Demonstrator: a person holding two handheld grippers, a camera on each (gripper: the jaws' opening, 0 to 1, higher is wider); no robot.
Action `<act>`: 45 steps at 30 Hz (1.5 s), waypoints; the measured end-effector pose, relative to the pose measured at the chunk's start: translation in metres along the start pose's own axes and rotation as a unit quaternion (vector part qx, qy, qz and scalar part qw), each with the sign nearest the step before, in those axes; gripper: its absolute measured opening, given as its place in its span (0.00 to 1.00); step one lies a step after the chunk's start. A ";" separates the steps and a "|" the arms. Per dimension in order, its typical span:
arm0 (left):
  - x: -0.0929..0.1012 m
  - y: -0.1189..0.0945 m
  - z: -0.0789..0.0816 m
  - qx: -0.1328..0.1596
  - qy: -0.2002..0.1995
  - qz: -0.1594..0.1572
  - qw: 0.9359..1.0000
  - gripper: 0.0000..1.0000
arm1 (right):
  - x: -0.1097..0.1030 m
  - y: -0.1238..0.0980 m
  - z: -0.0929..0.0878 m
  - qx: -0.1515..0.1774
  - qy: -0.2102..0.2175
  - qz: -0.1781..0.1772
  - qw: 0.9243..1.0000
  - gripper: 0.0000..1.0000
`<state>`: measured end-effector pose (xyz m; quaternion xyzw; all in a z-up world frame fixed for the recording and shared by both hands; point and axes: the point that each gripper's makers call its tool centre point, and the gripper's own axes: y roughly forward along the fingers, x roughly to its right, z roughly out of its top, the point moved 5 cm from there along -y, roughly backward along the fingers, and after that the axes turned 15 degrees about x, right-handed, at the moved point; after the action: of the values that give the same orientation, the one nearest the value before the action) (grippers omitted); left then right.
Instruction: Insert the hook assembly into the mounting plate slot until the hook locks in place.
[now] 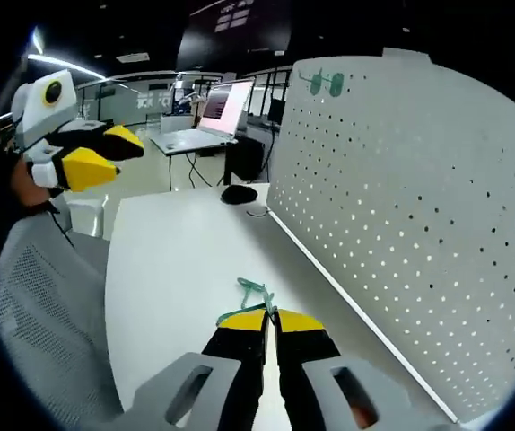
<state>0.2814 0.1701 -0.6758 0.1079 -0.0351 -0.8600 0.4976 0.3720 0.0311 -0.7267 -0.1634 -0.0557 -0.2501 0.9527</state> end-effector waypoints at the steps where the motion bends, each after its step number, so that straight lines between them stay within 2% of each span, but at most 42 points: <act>1: 0.001 0.001 0.000 0.002 0.001 -0.007 1.000 0.08 | -0.003 -0.002 0.005 0.003 0.000 0.001 1.000 0.01; 2: 0.002 0.002 0.001 0.002 0.001 -0.011 1.000 0.02 | -0.004 -0.004 0.008 0.005 0.000 0.002 1.000 0.01; 3: 0.002 0.003 0.002 0.006 0.004 -0.016 1.000 0.02 | -0.007 -0.005 0.011 0.005 -0.001 0.004 1.000 0.01; 14: 0.003 0.023 0.001 0.003 0.011 -0.044 0.999 0.01 | -0.039 -0.016 0.037 0.003 -0.011 0.042 0.999 0.00; 21: 0.014 0.029 -0.012 -0.020 0.021 -0.074 0.997 0.01 | -0.059 -0.020 0.052 -0.001 -0.024 0.071 0.997 0.00; 30: 0.015 0.026 -0.020 -0.035 0.007 -0.081 0.996 0.01 | -0.064 -0.023 0.067 0.019 -0.019 0.071 0.997 0.00; 45: 0.022 0.026 -0.025 -0.043 -0.021 -0.097 0.994 0.01 | -0.064 -0.024 0.074 0.030 -0.019 0.066 0.997 0.00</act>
<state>0.2980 0.1389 -0.6989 0.0709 0.0025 -0.9069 0.4153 0.3028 0.0658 -0.6628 -0.1430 -0.0697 -0.1815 0.9704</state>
